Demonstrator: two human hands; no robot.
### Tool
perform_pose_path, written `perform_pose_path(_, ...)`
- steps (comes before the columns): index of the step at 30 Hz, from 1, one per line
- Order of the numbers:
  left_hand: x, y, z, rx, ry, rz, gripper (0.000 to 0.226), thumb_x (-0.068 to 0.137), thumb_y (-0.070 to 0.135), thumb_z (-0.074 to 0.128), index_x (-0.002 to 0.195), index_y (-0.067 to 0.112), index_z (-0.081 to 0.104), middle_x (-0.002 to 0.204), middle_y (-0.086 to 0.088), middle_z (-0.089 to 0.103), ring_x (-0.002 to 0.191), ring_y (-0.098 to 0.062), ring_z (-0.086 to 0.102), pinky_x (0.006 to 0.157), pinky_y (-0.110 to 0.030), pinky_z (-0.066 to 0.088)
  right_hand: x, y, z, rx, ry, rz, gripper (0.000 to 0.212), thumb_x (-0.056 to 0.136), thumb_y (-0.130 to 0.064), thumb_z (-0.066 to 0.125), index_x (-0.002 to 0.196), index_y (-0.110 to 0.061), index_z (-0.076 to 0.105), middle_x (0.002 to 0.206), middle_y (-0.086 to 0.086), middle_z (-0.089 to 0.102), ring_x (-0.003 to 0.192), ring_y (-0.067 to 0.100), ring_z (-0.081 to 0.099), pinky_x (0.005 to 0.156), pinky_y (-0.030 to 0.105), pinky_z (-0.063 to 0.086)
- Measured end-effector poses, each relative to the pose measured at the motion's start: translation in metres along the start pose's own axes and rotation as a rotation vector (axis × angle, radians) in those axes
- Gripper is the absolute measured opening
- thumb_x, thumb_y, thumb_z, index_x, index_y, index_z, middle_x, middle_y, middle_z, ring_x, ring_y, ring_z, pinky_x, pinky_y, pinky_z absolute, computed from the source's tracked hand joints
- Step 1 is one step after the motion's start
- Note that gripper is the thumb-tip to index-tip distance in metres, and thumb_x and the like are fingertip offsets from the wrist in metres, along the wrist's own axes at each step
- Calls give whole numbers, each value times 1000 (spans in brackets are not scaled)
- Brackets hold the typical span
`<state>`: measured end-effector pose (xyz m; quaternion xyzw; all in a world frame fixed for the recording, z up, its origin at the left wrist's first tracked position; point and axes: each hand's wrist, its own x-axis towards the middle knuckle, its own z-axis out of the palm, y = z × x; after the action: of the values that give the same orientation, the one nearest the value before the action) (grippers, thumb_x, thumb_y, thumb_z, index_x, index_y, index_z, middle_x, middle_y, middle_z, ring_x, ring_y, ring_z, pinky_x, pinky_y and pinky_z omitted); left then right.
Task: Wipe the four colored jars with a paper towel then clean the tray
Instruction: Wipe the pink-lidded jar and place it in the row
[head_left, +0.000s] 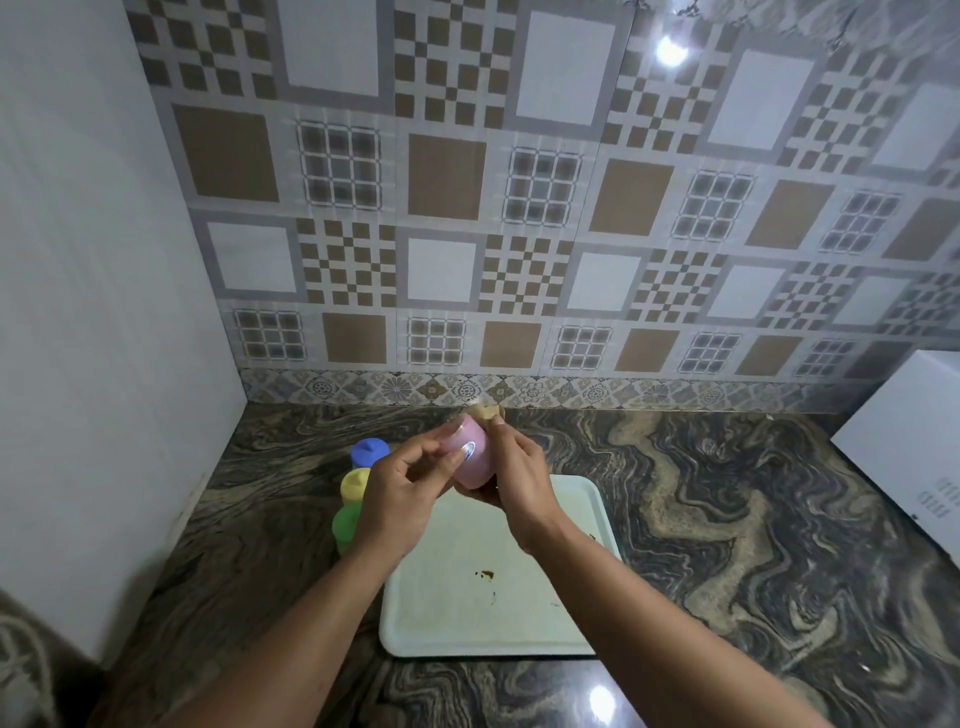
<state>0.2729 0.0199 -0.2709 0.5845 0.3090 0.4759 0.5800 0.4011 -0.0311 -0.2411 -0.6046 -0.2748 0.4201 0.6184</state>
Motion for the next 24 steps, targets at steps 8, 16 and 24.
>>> perform_pose_path(8,11,-20,-7,377,115,257,10,90,23,74,84,15,74,141,12,57,129,1,54,97,-18,48,-14,14,26,257,38,125,51,109,-51,47,124,-7,67,106,26,72,91,32,66,98,51,58)
perform_pose_path(16,11,-26,-24,638,10,311,12,88,29,76,81,20,71,146,6,55,127,-11,58,95,-31,52,3,16,7,424,170,279,39,108,-32,50,126,-1,66,107,30,73,84,34,65,86,49,59)
perform_pose_path(24,7,-23,-13,433,33,158,12,87,21,78,80,29,72,132,10,64,125,-3,59,99,-21,47,5,17,-6,-41,183,-338,37,108,-40,49,113,-15,76,92,3,72,83,19,63,77,36,52)
